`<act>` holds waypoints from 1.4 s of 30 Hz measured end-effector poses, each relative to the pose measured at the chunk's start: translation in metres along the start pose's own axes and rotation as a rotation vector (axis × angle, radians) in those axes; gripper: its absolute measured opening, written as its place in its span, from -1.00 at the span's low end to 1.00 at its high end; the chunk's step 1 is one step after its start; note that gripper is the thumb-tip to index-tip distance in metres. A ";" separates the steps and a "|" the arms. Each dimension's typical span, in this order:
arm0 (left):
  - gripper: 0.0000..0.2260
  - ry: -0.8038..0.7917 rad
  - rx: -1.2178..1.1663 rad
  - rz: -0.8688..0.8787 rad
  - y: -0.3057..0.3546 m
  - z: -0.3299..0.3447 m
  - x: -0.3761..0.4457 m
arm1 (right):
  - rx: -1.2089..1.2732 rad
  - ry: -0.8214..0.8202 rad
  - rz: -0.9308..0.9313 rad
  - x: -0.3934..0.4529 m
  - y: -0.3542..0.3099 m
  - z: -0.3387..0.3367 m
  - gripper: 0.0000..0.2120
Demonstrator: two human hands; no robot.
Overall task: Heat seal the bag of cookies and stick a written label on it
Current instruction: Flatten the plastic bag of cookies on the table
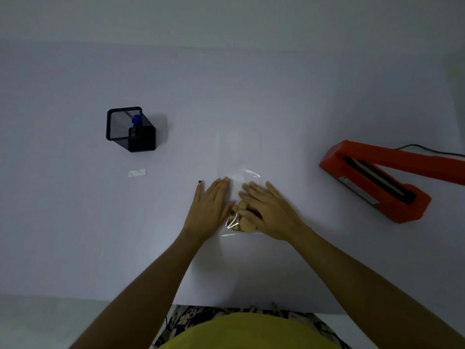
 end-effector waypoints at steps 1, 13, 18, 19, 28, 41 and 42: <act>-0.45 0.000 -0.009 -0.002 0.001 0.001 0.001 | 0.011 -0.010 0.004 -0.002 0.003 0.000 -0.41; -0.56 0.045 0.022 0.177 0.014 0.011 -0.007 | 0.122 0.022 0.036 -0.006 0.009 0.004 -0.38; -0.51 -0.053 0.065 0.204 0.006 0.019 -0.011 | 0.010 -0.007 -0.008 -0.021 0.028 0.002 -0.39; -0.51 -0.061 0.056 0.202 0.005 0.019 -0.011 | 0.013 0.012 -0.004 -0.023 0.030 0.000 -0.39; -0.53 -0.076 0.010 0.181 0.007 0.019 -0.011 | 0.002 0.008 -0.011 -0.006 0.014 -0.001 -0.37; -0.50 0.009 -0.090 0.142 0.001 0.017 -0.014 | 0.014 0.013 0.079 -0.024 0.029 0.001 -0.38; -0.49 0.010 -0.094 0.150 0.002 0.017 -0.015 | 0.016 0.013 0.082 -0.023 0.028 0.001 -0.37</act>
Point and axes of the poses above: each hand's wrist, its own x-axis towards the middle knuckle, its own z-axis out of the palm, y = z × x, the point moved 7 cm from there along x, towards the middle knuckle, and after that the axes turned 3 degrees about x, right-handed, at the moved point
